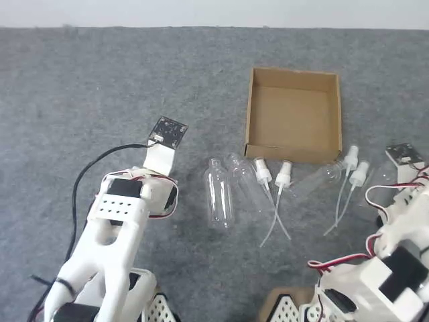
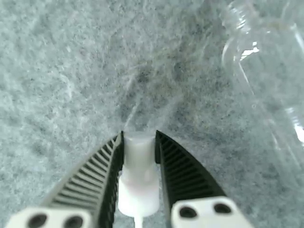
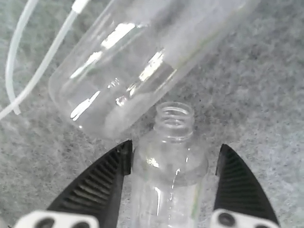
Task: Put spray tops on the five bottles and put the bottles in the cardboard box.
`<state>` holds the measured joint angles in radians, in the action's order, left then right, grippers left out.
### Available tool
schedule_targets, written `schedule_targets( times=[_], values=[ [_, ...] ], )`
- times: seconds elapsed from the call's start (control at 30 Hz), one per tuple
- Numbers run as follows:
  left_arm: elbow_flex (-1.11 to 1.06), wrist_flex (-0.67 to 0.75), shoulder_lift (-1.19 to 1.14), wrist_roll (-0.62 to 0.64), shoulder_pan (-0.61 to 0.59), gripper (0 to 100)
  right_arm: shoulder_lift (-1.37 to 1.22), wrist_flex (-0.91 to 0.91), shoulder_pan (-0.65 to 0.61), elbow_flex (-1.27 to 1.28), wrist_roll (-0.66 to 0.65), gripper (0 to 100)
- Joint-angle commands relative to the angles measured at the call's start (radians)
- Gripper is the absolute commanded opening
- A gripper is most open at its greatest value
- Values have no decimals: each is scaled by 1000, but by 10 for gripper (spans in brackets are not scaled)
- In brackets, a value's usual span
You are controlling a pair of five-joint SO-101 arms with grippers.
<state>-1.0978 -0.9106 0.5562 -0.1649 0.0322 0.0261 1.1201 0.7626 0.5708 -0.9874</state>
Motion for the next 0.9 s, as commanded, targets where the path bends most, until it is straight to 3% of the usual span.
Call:
schedule_targets(
  times=[0.0,0.27,0.47,0.57,0.67,0.87],
  values=[
    [4,23,37,8,5,15,5,-12,13,49,-37,210],
    [13,23,44,8,-5,14,42,10,24,21,-25,60],
    [113,11,44,2,2,13,236,191,8,-164,74,6],
    [236,-64,44,8,2,13,375,268,-76,-207,104,6],
    [406,-175,44,9,2,13,538,286,-205,-206,229,6],
    [734,-361,69,77,-6,12,782,305,-598,-181,471,5]
  ],
)
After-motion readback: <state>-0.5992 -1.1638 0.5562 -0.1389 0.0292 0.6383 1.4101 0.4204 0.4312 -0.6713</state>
